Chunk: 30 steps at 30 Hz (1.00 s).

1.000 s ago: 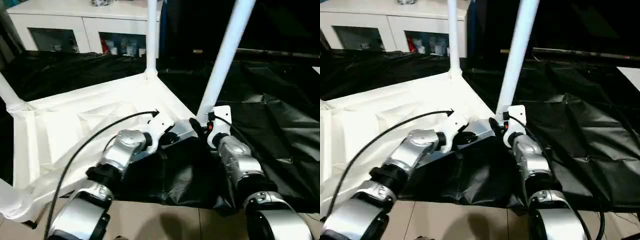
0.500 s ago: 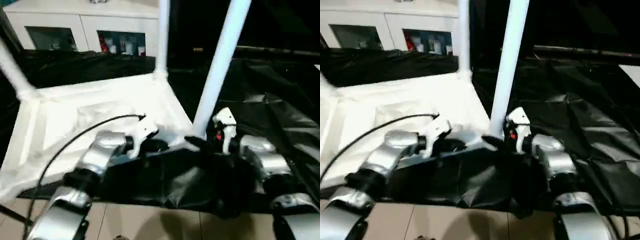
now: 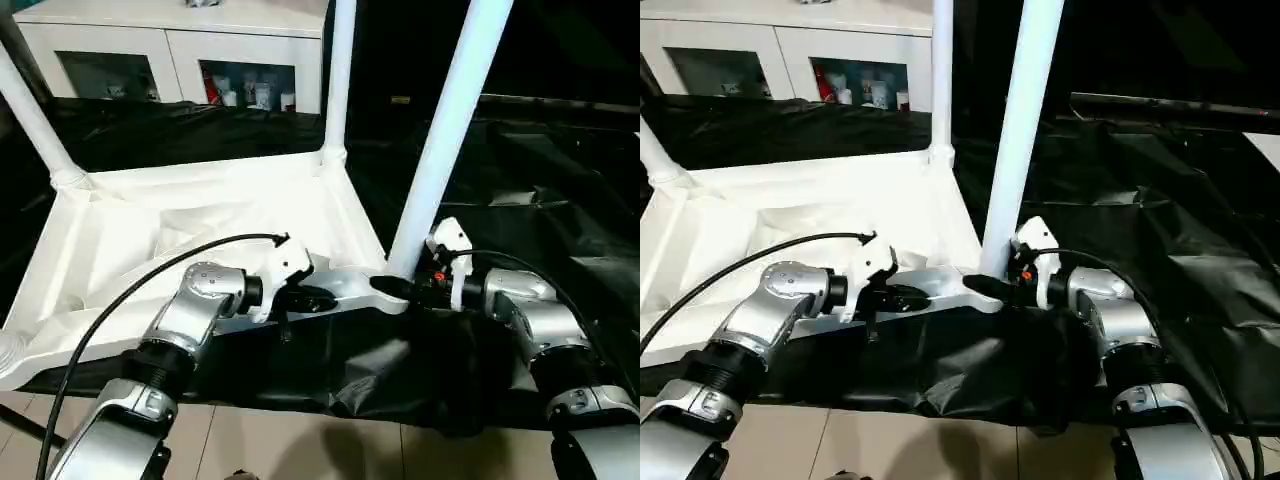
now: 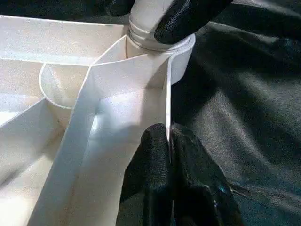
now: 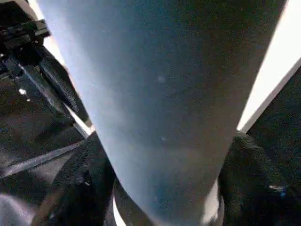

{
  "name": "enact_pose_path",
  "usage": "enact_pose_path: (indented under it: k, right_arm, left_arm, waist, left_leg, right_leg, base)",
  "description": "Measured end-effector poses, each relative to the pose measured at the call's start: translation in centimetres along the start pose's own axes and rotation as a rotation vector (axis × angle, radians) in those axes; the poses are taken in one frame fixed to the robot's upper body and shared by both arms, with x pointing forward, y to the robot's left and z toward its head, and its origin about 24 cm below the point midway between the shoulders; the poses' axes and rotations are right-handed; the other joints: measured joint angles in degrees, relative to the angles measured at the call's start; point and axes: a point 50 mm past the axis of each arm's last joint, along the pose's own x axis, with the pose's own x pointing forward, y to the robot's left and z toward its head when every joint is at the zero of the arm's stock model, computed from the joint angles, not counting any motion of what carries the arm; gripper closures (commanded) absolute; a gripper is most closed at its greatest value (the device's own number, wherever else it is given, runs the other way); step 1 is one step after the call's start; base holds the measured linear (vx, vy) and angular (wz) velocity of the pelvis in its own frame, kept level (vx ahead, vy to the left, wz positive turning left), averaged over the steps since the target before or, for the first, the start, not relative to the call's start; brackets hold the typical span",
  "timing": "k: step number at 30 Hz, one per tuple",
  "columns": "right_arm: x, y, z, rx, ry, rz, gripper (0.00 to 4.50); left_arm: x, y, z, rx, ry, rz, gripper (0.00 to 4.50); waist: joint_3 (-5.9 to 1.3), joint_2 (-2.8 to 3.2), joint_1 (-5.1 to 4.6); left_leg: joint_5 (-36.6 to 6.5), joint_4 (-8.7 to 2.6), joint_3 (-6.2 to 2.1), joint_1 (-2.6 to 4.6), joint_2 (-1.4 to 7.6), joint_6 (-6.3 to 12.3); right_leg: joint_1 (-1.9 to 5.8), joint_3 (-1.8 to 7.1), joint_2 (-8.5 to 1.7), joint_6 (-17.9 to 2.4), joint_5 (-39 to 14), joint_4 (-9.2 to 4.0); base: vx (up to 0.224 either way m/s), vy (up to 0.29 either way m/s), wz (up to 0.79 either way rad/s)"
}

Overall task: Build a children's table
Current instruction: Rotate leg to tighten

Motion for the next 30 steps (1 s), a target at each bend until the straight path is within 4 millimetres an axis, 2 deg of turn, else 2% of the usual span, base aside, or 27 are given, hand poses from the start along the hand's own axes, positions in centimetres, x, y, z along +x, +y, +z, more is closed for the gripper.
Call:
enact_pose_path:
  k: [3,10,13,15,23,29,30]
  right_arm:
    - [0.0,0.0,0.0,-0.006,0.004,0.002,2.00]
    - [0.1,0.1,0.0,-0.013,0.006,0.002,2.03]
    - [0.8,-0.1,-0.1,0.014,-0.030,-0.098,2.03]
    - [1.7,-0.3,-0.3,0.063,-0.070,-0.230,2.03]
    - [4.3,-0.7,0.0,0.202,-0.129,-0.679,2.04]
    - [5.1,-0.5,0.1,0.216,-0.154,-0.776,2.04]
    - [5.0,-0.5,0.1,0.213,-0.160,-0.772,1.70]
  left_arm:
    - [0.0,0.0,0.0,0.000,0.000,0.001,4.50]
    - [-0.1,-0.1,-0.1,0.000,-0.001,0.004,4.50]
    - [0.1,0.2,-0.1,-0.016,-0.003,0.055,4.50]
    - [0.9,0.6,0.2,-0.025,-0.002,0.110,4.50]
    - [4.5,1.0,1.7,-0.056,0.001,0.276,4.50]
    - [5.1,0.9,1.9,-0.051,-0.001,0.293,4.50]
    - [5.0,0.9,1.9,-0.049,-0.001,0.292,4.50]
  waist:
    - [0.00,0.00,-0.01]
    - [-0.01,0.01,-0.01]
    - [-0.01,0.01,-0.48]
    - [-0.01,0.00,-0.76]
    - [-0.01,-0.01,-0.80]
    - [-0.03,0.02,-0.76]
    - [-0.02,0.01,-0.78]
  left_leg:
    - [0.0,0.00,0.00,0.01,0.00,0.00]
    - [0.0,0.01,0.00,0.01,0.00,0.00]
    - [0.0,0.05,0.00,0.08,-0.01,0.00]
    - [0.0,0.10,0.00,0.12,-0.02,0.00]
    - [0.0,0.11,-0.03,0.14,-0.08,0.00]
    - [0.0,0.09,-0.06,0.11,-0.10,0.00]
    - [0.0,0.09,-0.06,0.10,-0.10,0.00]
  right_leg:
    - [0.00,0.00,0.00,0.0,0.0,0.02]
    - [0.00,0.01,0.00,0.0,0.0,0.02]
    - [0.03,0.03,0.00,0.0,0.0,0.06]
    - [0.07,0.06,0.00,-0.1,0.1,0.05]
    - [0.14,0.10,-0.01,0.2,0.0,-0.09]
    - [0.20,0.11,-0.01,0.2,0.0,-0.10]
    - [0.20,0.11,-0.01,0.2,0.0,-0.10]
  base:
    - [0.000,0.000,0.00]
    - [0.000,0.000,0.00]
    - [0.000,0.000,0.00]
    - [0.000,0.000,0.00]
    - [0.000,0.000,0.00]
    - [0.000,0.000,0.00]
    - [0.000,0.000,0.00]
